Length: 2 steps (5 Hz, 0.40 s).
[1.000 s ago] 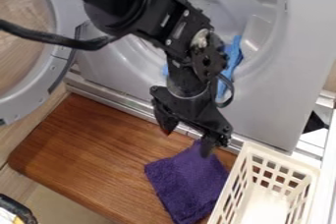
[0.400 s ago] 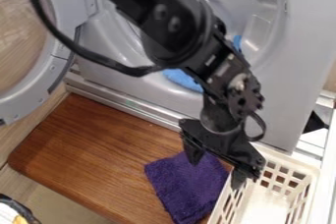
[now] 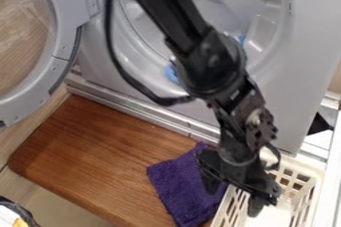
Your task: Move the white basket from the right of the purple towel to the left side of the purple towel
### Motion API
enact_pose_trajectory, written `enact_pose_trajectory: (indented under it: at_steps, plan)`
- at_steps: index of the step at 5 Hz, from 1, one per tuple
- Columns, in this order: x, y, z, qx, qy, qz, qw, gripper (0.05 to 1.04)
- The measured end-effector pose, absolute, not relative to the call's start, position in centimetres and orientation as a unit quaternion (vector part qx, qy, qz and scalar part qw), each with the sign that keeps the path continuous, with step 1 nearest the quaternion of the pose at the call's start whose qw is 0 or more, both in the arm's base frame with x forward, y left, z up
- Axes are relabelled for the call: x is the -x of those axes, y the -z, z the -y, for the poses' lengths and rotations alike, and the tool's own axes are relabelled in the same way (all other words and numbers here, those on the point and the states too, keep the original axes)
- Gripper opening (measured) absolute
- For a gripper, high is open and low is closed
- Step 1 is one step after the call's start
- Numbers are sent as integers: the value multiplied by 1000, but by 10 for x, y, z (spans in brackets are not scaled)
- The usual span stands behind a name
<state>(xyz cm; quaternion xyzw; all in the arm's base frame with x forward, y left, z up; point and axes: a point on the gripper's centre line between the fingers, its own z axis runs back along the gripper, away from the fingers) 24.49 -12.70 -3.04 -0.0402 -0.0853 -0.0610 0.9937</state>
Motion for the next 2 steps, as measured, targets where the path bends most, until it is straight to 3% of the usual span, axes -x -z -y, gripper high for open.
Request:
enact_pose_trajectory:
  at_steps: [1,2]
  plan:
    - [-246,37,133,49,62,94,992,681]
    - [-240,37,131,9,87,84,993,377]
